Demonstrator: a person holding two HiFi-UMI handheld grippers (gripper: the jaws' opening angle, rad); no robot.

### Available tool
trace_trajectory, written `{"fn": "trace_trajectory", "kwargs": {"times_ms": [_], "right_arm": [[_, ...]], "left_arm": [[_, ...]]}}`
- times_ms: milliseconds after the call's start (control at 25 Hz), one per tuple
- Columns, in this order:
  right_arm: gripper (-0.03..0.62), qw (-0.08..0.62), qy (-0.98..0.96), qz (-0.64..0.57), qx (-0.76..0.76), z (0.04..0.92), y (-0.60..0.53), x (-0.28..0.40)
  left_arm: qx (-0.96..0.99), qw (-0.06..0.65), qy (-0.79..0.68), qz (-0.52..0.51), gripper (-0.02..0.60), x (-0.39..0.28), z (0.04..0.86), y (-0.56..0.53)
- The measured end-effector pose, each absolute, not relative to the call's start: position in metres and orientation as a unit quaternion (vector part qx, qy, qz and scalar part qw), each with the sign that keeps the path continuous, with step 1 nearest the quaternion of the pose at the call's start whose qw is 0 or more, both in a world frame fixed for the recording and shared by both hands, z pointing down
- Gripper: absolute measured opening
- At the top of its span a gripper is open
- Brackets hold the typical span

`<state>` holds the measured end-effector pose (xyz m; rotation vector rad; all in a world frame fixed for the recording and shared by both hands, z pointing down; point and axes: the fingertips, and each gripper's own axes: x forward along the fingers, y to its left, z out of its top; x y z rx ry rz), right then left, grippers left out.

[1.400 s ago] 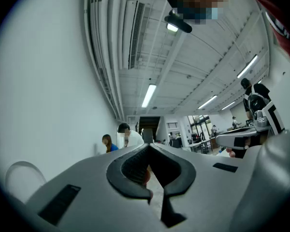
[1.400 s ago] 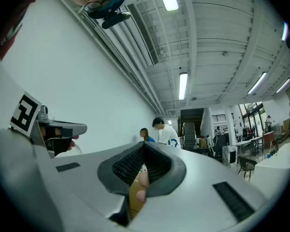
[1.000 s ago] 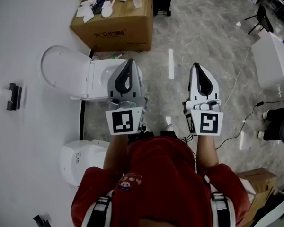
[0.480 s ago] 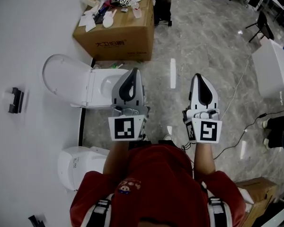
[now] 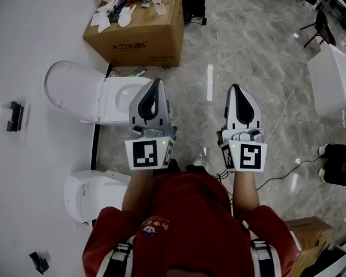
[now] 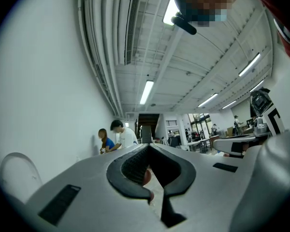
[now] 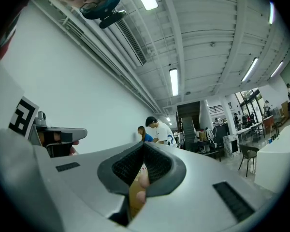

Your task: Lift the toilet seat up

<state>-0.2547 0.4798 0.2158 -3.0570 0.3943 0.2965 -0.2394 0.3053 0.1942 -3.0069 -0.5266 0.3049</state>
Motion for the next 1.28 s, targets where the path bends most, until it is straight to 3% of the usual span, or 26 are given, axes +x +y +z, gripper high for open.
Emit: {"fn": "trace_trajectory", "kwargs": {"times_ms": [440,1280], "right_arm": [[0.014,0.023,0.134,0.087,-0.987,0.227,0.483,-0.232],[0.014,-0.006,0.153,0.083,-0.985,0.220,0.420,-0.112]], "left_arm": [[-0.982,0.034,-0.163,0.091,0.011,-0.221,0.203,0.306],[-0.984,-0.008,-0.156,0.088,0.011,-0.106,0.204,0.253]]}}
